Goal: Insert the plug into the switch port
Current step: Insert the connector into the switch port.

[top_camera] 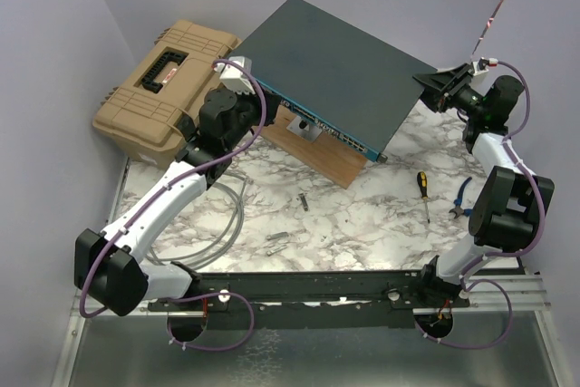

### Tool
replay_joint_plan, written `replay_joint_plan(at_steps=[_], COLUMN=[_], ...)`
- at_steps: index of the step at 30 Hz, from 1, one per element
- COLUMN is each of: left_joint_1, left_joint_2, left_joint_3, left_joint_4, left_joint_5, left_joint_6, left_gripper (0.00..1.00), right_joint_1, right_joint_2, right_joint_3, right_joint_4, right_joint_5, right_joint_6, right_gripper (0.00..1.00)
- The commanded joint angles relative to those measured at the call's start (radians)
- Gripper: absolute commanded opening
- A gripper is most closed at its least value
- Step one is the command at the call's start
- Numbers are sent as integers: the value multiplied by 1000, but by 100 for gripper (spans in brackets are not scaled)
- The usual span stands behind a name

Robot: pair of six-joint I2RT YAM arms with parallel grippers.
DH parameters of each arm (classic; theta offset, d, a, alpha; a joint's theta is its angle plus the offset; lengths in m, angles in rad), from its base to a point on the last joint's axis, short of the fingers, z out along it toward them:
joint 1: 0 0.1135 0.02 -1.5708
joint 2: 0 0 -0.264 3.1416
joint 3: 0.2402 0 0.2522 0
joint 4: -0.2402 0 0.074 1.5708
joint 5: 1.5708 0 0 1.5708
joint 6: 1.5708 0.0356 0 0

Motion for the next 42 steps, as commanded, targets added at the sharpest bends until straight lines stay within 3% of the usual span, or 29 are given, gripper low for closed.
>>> replay_joint_plan(at_steps=[1, 15, 42], left_joint_1=[5, 5, 5], left_joint_2=[-3, -23, 75], left_joint_3=[-4, -23, 48], left_joint_4=[12, -101, 19], left_joint_5=[-14, -41, 62], left_joint_6=[16, 77, 29], left_gripper=[12, 3, 1], right_joint_1=[10, 10, 10], right_joint_2=[8, 10, 19], right_joint_3=[15, 23, 32], right_joint_4=[-43, -56, -59], right_joint_5=[0, 2, 3], right_joint_6=[-98, -107, -108], right_gripper=[29, 28, 27])
